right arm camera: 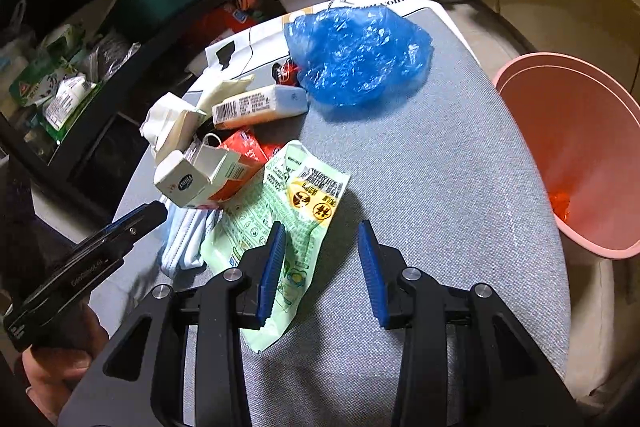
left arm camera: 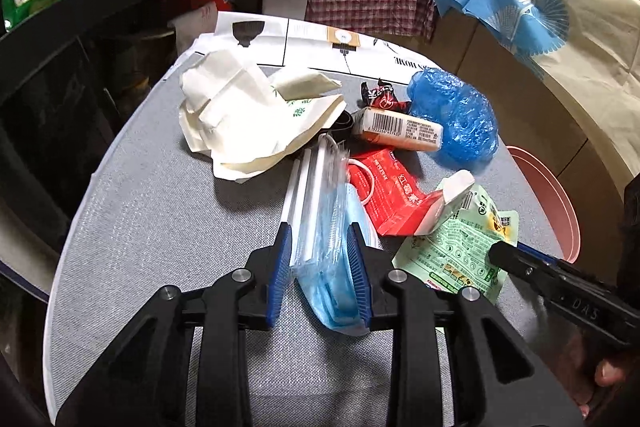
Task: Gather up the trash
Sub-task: 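Grasp the green printed packet with the right tool while the left tool grasps the plastic straws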
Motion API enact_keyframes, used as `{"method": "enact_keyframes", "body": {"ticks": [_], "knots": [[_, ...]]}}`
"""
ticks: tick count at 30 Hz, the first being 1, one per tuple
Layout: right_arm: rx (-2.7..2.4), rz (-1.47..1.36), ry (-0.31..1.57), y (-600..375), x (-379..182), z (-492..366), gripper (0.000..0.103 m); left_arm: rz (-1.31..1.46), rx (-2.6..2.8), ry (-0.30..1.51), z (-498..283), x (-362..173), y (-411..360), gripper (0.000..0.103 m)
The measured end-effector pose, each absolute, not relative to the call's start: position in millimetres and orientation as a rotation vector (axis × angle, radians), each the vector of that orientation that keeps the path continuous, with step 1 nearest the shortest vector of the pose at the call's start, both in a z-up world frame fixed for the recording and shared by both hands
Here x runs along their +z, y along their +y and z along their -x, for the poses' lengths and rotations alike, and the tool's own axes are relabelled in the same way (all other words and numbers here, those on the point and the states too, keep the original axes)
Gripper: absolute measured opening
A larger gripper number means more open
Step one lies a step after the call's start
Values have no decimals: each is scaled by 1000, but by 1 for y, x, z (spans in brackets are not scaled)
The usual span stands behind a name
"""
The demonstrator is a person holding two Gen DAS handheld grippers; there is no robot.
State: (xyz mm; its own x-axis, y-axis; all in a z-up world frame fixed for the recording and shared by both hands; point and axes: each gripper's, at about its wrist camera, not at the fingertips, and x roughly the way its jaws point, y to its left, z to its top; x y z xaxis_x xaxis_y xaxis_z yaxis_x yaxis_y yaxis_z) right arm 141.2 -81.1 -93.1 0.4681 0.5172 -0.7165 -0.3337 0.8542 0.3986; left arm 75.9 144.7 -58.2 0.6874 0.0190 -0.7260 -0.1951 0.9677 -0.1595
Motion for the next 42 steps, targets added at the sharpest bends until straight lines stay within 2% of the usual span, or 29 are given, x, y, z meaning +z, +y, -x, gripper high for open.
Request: {"method": "enact_keyframes", "body": {"ticks": [2, 5, 13, 24, 42], "knots": [[534, -212, 947, -80, -92, -141, 34, 232, 120, 809, -77, -58, 145, 26], [540, -202, 938, -77, -90, -140, 25, 231, 122, 810, -77, -58, 145, 15], [545, -186, 895, -78, -79, -133, 12, 237, 127, 797, -72, -52, 146, 8], [522, -176, 813, -89, -58, -121, 8, 237, 126, 738, -52, -28, 145, 6], [479, -189, 666, -121, -19, -99, 7, 245, 99, 650, -21, 8, 134, 6]]}}
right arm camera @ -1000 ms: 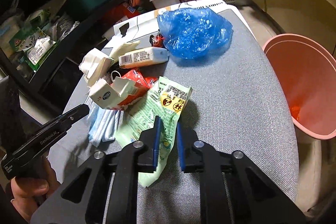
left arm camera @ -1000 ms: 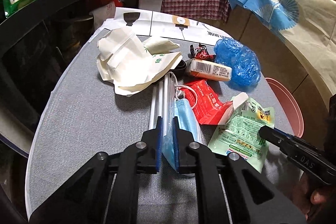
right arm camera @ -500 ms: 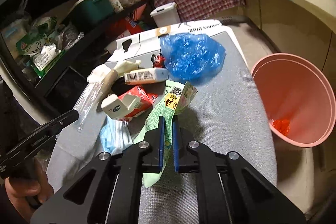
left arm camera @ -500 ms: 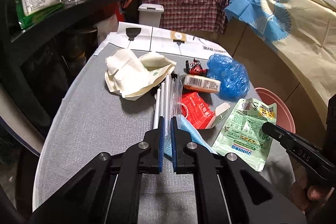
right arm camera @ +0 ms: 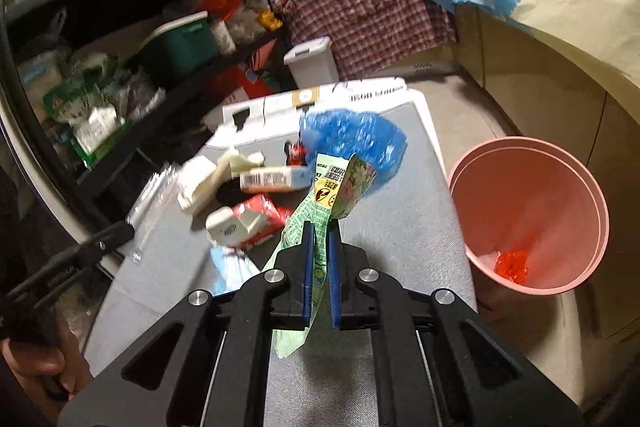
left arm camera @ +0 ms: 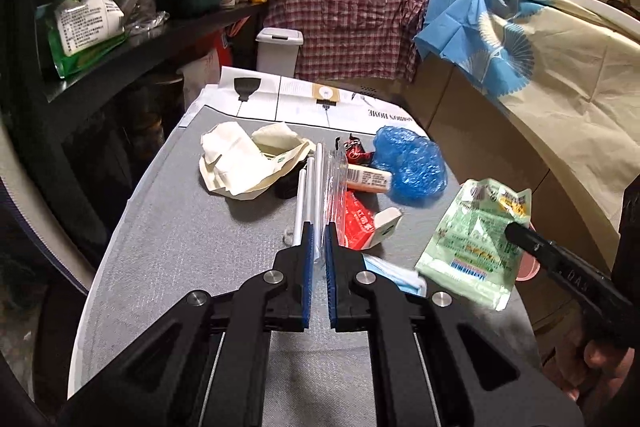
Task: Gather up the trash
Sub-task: 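Grasp the green printed packet with the right tool while the left tool grasps the plastic straws, then carry the green packet and straws over the pink bucket with both tools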
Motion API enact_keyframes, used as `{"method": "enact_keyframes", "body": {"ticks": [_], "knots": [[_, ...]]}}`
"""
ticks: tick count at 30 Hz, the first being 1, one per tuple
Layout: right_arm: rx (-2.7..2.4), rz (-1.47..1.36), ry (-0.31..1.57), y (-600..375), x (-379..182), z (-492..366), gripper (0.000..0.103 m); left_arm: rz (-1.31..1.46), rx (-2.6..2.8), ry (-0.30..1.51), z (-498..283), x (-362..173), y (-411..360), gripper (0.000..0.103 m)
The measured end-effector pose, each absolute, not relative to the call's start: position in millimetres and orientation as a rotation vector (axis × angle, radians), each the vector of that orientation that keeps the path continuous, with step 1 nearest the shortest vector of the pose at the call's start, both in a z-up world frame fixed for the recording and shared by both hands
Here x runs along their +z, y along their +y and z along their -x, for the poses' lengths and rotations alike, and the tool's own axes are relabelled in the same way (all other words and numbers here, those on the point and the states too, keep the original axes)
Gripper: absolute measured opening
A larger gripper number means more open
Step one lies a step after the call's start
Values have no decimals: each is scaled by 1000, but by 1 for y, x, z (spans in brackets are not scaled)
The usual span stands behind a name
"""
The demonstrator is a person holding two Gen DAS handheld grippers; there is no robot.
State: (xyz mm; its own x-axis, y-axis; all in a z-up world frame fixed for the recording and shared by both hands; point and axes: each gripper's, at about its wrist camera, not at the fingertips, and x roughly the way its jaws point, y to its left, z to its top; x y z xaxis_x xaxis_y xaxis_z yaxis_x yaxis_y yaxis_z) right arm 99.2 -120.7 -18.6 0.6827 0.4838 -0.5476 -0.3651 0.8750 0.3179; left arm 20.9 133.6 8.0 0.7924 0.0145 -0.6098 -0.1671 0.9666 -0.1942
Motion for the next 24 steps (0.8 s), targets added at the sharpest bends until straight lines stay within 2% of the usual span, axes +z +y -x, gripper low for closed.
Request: {"method": "enact_keyframes", "body": {"ticks": [13, 24], "knots": [[448, -138, 682, -116, -22, -98, 7, 239, -73, 629, -13, 11, 94, 6], [413, -156, 641, -130, -13, -93, 7, 187, -64, 845, -50, -49, 69, 5]]}}
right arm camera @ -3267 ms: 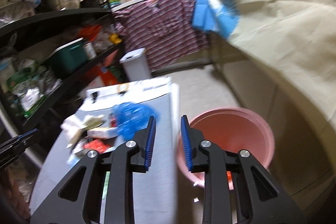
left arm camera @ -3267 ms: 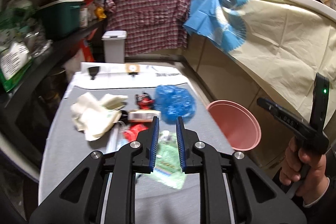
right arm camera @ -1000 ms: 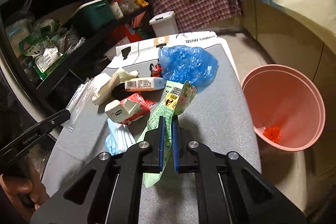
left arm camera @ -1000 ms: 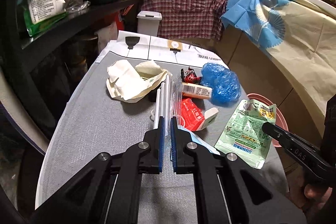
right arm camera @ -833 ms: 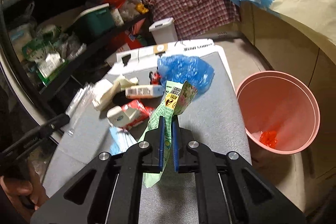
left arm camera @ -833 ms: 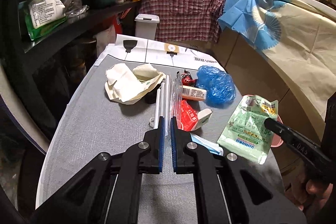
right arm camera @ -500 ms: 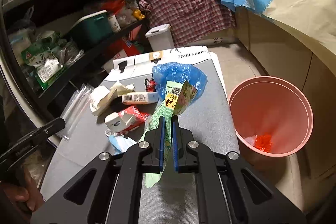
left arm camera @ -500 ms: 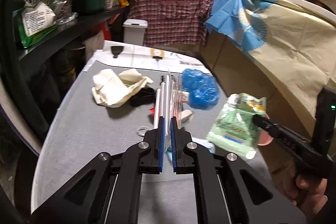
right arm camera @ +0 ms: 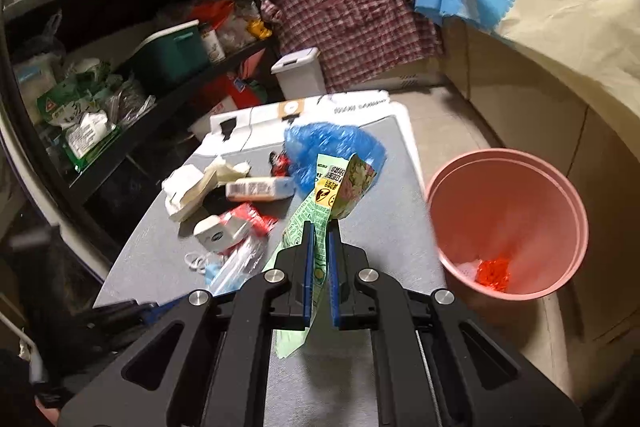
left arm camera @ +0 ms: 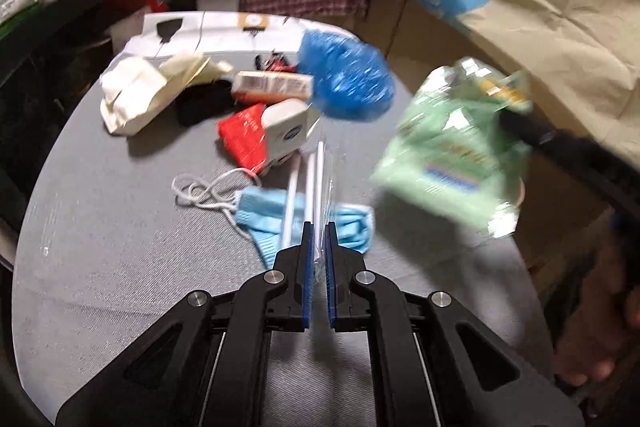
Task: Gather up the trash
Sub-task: 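Carry the green packet and straws over the pink bucket with both tools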
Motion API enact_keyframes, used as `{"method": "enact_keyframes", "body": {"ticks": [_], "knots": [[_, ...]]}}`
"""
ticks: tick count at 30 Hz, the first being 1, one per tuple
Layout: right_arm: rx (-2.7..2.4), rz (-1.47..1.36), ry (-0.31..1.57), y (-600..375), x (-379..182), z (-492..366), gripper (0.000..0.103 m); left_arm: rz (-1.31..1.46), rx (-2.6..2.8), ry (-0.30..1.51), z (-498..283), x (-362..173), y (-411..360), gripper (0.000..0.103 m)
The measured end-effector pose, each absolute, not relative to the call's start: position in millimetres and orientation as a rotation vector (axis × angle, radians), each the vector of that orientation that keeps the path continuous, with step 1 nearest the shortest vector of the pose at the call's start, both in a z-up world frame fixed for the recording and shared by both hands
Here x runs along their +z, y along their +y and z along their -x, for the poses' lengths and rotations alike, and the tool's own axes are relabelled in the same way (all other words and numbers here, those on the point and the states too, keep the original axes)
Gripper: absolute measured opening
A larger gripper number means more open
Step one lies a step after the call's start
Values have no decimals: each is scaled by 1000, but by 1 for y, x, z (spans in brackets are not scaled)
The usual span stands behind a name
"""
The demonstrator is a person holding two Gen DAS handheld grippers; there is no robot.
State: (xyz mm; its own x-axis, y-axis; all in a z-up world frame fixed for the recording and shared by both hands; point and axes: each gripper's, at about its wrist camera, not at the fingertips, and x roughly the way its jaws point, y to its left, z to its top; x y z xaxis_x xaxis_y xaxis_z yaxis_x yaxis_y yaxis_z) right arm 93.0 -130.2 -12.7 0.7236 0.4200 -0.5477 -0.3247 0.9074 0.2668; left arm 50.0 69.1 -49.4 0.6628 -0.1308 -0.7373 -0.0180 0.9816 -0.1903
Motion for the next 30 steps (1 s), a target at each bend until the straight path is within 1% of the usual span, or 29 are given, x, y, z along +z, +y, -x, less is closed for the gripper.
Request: {"method": "enact_keyframes", "body": {"ticks": [3, 9, 22, 30], "knots": [[396, -159, 633, -138, -8, -93, 7, 204, -62, 829, -48, -46, 74, 5], [377, -128, 618, -148, 5, -96, 7, 193, -86, 757, -42, -24, 66, 5], [362, -92, 629, -161, 23, -105, 7, 179, -66, 698, -41, 7, 44, 5], [319, -72, 601, -191, 41, -116, 7, 176, -47, 682, -51, 23, 35, 5]]}}
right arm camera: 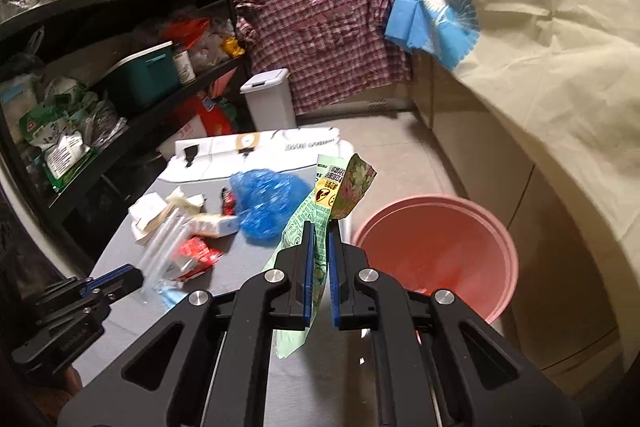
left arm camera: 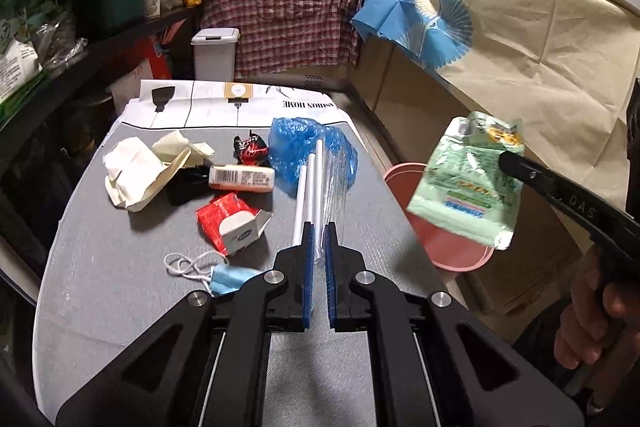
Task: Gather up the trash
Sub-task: 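Carry the green packet and straws over the pink bucket with both tools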
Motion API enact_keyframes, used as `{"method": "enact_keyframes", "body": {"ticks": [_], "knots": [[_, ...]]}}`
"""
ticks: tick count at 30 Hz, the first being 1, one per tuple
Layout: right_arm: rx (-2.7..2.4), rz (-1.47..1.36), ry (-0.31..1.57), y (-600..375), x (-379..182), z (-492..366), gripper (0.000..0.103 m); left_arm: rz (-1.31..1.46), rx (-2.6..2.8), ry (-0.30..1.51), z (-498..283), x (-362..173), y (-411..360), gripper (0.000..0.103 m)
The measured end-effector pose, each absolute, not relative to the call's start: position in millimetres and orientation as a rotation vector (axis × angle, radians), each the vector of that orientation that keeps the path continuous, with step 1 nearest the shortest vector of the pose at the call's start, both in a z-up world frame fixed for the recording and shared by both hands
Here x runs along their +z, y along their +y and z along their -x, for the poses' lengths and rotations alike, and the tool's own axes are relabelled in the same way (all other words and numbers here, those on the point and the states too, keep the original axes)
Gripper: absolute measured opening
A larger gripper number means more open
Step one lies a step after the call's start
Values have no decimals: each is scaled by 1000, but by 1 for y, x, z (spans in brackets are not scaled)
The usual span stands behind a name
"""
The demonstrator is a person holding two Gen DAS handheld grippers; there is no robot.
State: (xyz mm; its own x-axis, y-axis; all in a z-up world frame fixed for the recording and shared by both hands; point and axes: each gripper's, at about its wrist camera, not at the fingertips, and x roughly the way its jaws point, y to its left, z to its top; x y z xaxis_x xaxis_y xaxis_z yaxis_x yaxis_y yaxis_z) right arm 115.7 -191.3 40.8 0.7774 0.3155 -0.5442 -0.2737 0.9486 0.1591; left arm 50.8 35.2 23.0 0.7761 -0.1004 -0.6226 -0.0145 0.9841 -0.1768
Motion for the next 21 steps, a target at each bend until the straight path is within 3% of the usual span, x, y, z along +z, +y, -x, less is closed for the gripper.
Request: {"method": "enact_keyframes", "body": {"ticks": [21], "knots": [[114, -56, 575, -288, 41, -170, 7, 145, -119, 680, -94, 33, -28, 5]]}}
